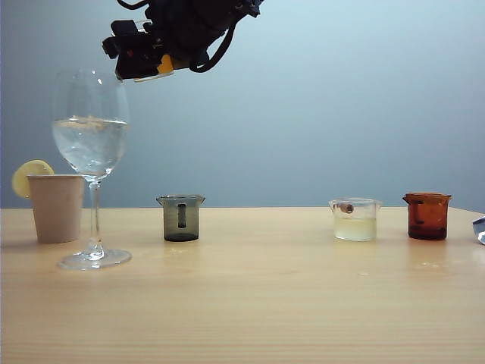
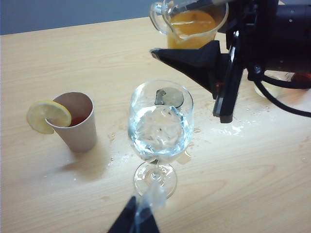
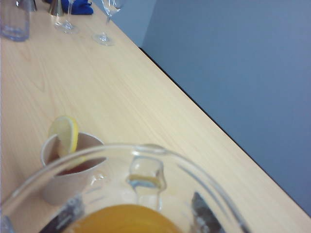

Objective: Pick up the second measuring cup from the left, pour the orange juice inside into the goblet, and finally put the measuring cup back in its original place.

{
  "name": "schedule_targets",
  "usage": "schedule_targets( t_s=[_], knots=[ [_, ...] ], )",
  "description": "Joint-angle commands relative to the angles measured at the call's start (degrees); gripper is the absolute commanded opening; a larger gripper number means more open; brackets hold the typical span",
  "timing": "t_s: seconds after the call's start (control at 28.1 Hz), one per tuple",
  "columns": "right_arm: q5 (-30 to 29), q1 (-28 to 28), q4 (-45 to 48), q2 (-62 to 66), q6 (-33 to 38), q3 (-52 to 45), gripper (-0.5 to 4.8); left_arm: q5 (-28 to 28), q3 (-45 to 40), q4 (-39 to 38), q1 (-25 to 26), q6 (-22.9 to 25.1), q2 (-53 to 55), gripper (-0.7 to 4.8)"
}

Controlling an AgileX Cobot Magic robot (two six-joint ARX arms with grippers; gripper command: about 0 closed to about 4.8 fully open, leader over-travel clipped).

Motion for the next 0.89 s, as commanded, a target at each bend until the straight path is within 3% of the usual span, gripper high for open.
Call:
schedule_targets(
  t_s=[0.04, 0.89],
  knots=[
    [0.20, 0.15, 1.57, -0.63, -3.52, 0.46, 1.93, -0.17, 0.04, 0.72, 0.02, 0.07, -0.07, -0.05],
    [0.24, 0.81, 2.45, -0.63, -21.29, 0.79, 1.93, -0.17, 0.04, 0.72, 0.02, 0.07, -0.07, -0.05]
  ],
)
